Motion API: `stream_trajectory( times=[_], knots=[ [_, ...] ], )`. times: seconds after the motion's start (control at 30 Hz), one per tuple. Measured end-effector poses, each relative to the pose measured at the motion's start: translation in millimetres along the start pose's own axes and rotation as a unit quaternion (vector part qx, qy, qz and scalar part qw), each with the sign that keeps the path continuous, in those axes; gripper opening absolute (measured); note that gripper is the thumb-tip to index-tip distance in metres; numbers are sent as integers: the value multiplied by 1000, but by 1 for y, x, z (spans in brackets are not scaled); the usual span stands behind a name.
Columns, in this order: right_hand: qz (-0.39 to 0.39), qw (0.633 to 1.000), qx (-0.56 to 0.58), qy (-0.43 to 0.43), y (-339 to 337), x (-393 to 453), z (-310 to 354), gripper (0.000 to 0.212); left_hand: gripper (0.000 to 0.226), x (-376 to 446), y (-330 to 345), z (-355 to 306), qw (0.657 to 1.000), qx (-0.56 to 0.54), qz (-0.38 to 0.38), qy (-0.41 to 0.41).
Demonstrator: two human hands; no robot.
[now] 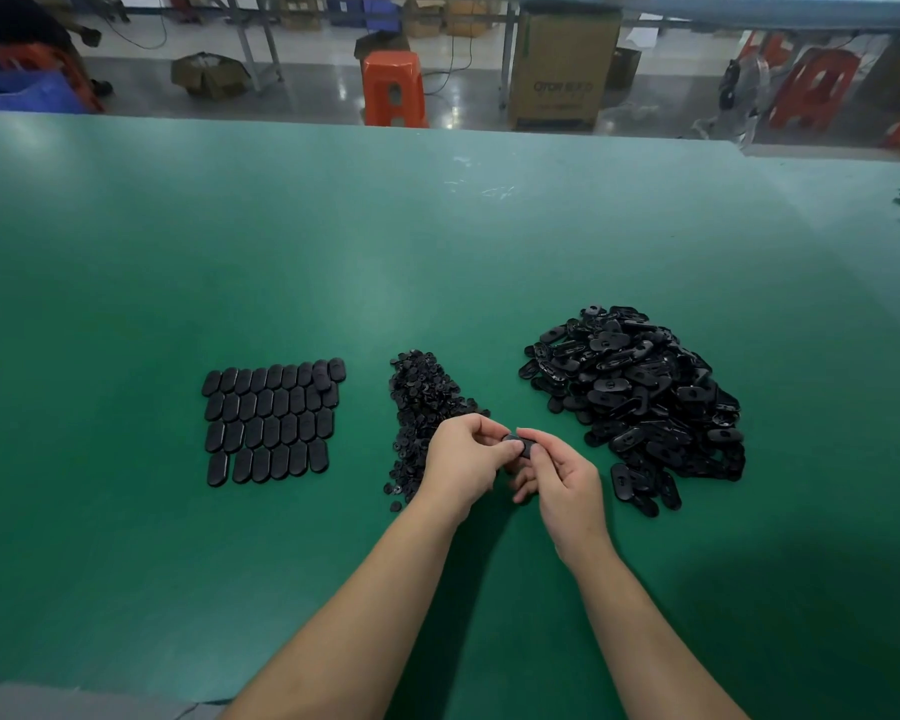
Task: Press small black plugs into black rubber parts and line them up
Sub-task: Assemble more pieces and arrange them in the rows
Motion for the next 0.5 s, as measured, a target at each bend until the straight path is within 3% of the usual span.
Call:
stream_trajectory(
  times=[0.5],
  knots=[
    [25,999,30,5,4,-1,0,39,10,0,-3,4,1000,11,-3,10]
  ],
)
Point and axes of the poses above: each hand's wrist, its own x-axis towards the middle knuckle, its own y-axis out of the palm, z = x × y, the point moved 6 cm from there along x, towards the middle knuckle, and after that the axes turned 10 degrees about z, right-handed, at the moved point
